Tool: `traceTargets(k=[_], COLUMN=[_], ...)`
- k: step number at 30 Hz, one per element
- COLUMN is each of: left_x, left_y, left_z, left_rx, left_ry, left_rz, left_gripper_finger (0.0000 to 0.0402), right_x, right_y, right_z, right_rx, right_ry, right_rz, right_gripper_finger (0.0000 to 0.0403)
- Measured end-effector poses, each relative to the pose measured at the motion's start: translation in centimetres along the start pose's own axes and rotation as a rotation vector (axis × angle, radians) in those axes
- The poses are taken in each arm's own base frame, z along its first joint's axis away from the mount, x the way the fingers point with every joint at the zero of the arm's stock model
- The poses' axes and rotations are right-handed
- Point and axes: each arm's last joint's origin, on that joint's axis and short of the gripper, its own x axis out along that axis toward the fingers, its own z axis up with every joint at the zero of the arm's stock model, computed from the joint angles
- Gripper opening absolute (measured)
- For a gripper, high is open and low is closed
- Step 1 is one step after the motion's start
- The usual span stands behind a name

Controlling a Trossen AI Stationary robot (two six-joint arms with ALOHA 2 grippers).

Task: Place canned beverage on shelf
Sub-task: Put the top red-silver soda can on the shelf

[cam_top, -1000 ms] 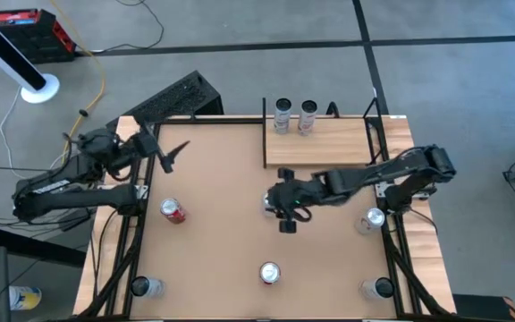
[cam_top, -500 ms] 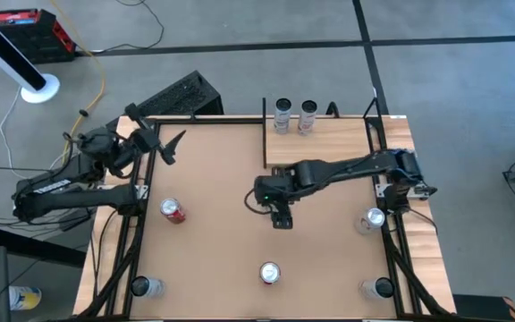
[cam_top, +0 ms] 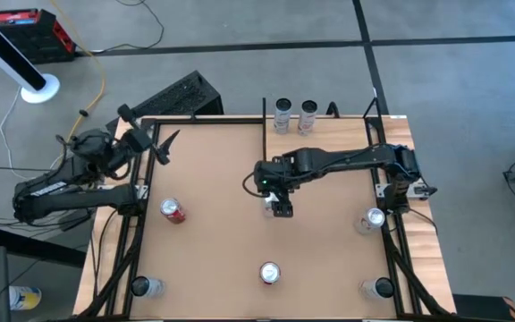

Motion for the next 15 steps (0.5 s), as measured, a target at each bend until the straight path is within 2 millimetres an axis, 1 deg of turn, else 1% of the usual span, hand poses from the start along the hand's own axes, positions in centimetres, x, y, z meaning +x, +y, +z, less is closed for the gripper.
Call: traceTargets(k=[4,9,15], left_x=[-1.1,-2.1,-2.7], left_y=[0.8,1.5,1.8], left_z=[0.0,-0.2,-0.4], left_rx=[-0.038,-0.068,-0.061], left_ry=[-0.033,-0.036,-0.039], left_rz=[0.028,0.076,0.078], left_gripper_finger=[0.0379,0.0379,0.0379], right_x=[0.3,0.3,0.3], right_y=[-0.4,-1.0,-0.6], right_z=[0.2,0.3,0.3], right_rx=[-0.01,0.012,0.008], right_ry=[-0.007,-0.021,-0.019], right_rz=[0.011,0.067,0.079], right_gripper_finger=[0.038,0.038,0.0379])
